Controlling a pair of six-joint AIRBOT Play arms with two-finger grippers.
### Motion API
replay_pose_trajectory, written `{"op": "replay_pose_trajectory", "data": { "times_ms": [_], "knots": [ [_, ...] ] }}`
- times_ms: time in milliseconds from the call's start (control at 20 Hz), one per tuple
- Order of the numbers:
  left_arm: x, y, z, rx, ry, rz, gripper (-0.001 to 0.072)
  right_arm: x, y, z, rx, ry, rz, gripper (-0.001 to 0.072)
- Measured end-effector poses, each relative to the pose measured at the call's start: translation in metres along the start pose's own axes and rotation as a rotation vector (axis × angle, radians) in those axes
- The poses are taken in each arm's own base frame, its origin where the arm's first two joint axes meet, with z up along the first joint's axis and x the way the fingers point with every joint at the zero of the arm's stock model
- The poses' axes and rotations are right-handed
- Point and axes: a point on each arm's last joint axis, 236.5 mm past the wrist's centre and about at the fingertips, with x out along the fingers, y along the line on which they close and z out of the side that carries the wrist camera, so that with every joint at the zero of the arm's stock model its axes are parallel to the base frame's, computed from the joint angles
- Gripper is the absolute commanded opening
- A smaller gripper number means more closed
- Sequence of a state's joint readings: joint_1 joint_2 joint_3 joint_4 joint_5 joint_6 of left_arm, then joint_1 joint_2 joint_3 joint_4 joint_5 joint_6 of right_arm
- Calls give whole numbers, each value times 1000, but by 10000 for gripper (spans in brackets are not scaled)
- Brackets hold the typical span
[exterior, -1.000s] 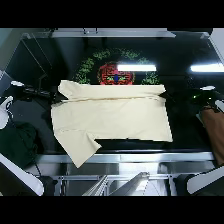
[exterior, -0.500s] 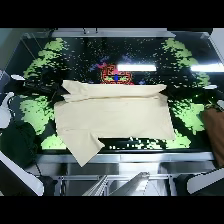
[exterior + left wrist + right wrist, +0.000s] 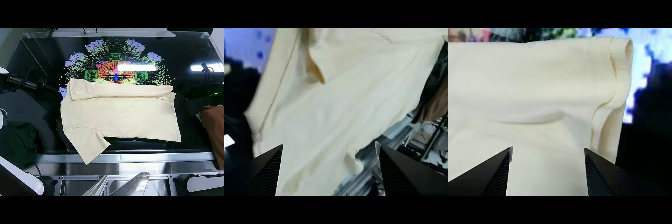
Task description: Fold the shirts.
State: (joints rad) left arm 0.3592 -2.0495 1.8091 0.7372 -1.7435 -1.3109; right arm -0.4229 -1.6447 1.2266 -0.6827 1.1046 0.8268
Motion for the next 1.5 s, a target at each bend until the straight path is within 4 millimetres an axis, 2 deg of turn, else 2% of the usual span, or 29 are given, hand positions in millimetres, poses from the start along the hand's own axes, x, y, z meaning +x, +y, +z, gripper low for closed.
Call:
{"op": "replay_pose_trajectory", "data": {
  "times_ms": [100,250,300,450,550,700,900,1000,1150,1200,1300,1350,1500],
  "knots": [
    [3,-4,-24,-35,56,-3,631,-12,7,-13,10,49,19,415],
    [10,-2,-73,-104,134,15,630,-27,8,-52,111,145,62,413],
    [12,-1,-90,-121,143,15,630,-30,6,-70,160,173,73,377],
    [25,1,-143,-190,148,15,631,-44,-10,-126,331,241,51,374],
    [43,3,-178,-233,153,15,630,-54,-27,-158,435,275,-4,390],
    [76,13,-218,-271,149,44,630,-62,-41,-178,528,277,-46,390],
    [112,26,-258,-308,183,80,630,-64,-44,-185,570,272,-57,390],
    [123,33,-267,-321,177,100,630,-64,-46,-185,581,266,-62,390],
    [135,33,-259,-318,119,94,628,-63,-45,-182,587,249,-54,390],
    [139,31,-253,-312,91,88,588,-63,-45,-180,585,243,-50,390],
    [147,34,-241,-287,38,107,112,-62,-44,-178,586,235,-43,390],
    [150,39,-228,-275,-18,129,25,-62,-43,-178,586,234,-42,390],
    [155,40,-216,-247,-68,148,24,-62,-41,-178,586,237,-31,390]
  ]
}}
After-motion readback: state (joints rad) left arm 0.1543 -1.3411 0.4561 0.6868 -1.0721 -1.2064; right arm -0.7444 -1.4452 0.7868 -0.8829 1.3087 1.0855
